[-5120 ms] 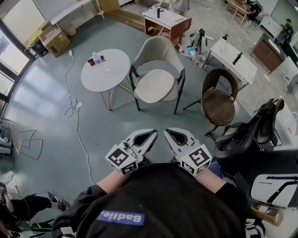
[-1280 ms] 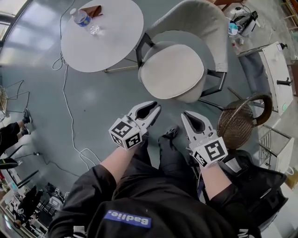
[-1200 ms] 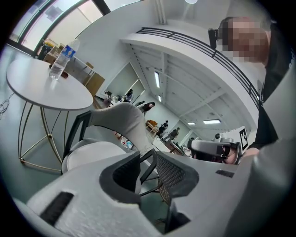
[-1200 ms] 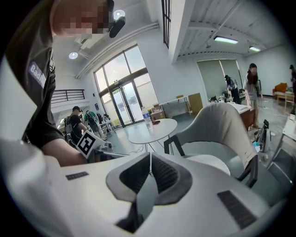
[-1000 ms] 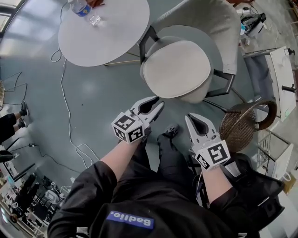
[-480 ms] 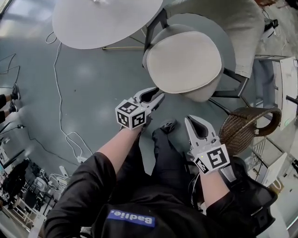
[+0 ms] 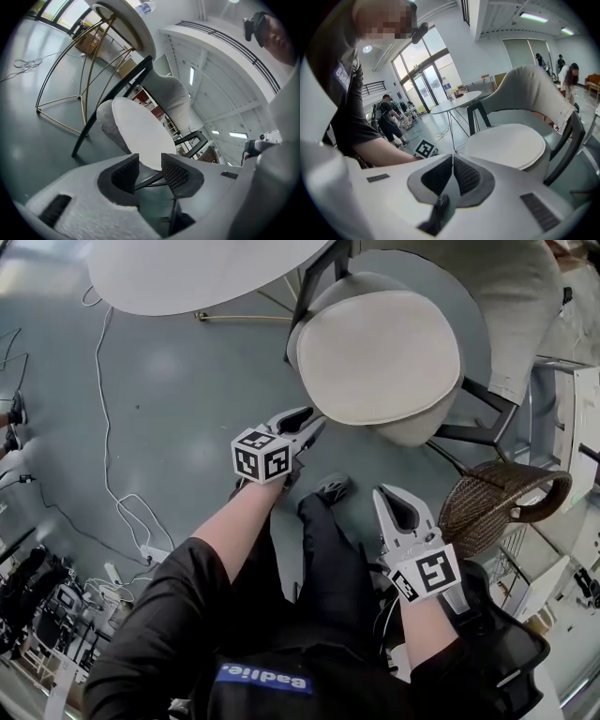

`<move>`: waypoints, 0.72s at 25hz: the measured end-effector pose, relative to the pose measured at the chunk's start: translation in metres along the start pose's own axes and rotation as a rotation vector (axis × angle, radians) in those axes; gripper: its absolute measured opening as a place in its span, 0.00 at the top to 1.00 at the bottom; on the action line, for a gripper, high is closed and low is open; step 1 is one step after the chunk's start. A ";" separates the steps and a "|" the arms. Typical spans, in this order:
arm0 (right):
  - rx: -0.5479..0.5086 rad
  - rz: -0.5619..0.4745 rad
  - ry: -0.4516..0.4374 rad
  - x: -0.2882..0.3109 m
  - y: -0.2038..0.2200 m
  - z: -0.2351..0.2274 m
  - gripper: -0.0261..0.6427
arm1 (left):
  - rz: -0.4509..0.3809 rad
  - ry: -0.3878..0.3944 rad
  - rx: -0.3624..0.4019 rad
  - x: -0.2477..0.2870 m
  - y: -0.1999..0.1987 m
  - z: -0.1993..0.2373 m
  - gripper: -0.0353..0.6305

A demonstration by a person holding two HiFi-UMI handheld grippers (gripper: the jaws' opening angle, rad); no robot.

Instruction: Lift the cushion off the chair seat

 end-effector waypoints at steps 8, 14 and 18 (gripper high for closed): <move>0.023 0.040 0.007 -0.001 0.026 -0.008 0.92 | -0.058 0.036 -0.153 0.017 0.011 0.020 0.70; 0.034 0.058 0.002 0.000 0.035 -0.008 0.92 | -0.113 0.078 -0.272 0.028 0.007 0.022 0.70; 0.042 0.062 0.006 -0.002 0.040 -0.009 0.92 | -0.137 0.099 -0.341 0.037 0.003 0.022 0.70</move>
Point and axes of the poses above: the fingertips, and each gripper's own axes: x forward along the fingers, z to its left, y out of its underside, the point moved 7 cm from there along -x, backward along the fingers, and after that the axes turned 4 degrees about -y, right-handed, at the moved point
